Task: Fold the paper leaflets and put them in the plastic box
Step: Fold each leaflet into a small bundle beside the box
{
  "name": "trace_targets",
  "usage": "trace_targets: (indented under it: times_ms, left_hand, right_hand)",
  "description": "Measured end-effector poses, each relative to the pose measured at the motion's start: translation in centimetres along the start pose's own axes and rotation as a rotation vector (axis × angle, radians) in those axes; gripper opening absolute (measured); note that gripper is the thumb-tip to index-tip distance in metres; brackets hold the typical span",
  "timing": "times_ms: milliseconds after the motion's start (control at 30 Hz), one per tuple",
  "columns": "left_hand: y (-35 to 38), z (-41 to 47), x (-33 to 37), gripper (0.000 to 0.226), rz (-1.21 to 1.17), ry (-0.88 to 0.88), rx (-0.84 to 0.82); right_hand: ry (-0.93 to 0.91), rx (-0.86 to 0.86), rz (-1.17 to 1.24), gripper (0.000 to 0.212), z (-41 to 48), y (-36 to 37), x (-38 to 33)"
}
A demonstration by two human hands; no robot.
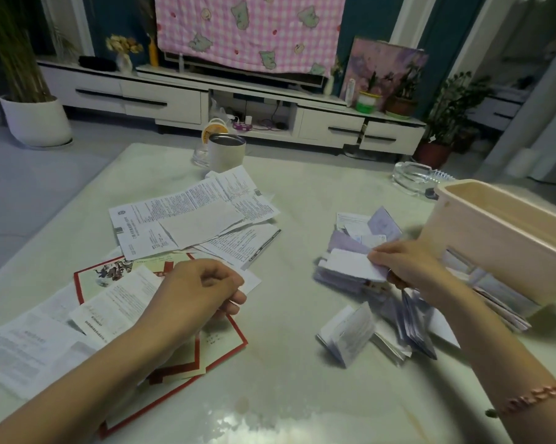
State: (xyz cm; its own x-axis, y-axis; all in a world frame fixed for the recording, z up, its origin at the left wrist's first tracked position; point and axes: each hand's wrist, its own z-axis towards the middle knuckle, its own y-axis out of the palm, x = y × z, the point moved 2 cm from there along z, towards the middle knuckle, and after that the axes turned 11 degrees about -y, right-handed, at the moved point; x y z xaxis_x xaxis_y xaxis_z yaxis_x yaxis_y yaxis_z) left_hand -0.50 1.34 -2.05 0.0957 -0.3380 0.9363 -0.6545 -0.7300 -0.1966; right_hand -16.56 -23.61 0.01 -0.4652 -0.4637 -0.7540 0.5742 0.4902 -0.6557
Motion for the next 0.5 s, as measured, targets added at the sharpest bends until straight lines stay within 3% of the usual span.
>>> trace_targets:
  times_ms: [67,133,200,333,500]
  left_hand:
    - [0.1,0.0,-0.2,0.01,0.015,0.009,-0.005]
    - [0.3,-0.1,-0.1,0.011,0.053,0.039,-0.016]
    - [0.7,0.0,0.7,0.011,0.135,0.15,-0.001]
    - [4.6,1.8,3.9,0.03,0.396,0.437,-0.037]
    - [11.6,5.4,5.7,0.043,0.721,0.556,-0.182]
  right_hand:
    - [-0.137,-0.115,-0.275,0.029,0.1,0.3,-0.2]
    - [-0.226,-0.177,-0.413,0.018,0.0,0.6,-0.6]
    - [-0.259,-0.166,-0.364,0.009,0.1,0.4,-0.9]
    - [-0.27,-0.149,-0.338,0.02,0.2,0.1,-1.1]
    - [-0.29,-0.171,-0.43,0.024,0.3,0.8,-1.2]
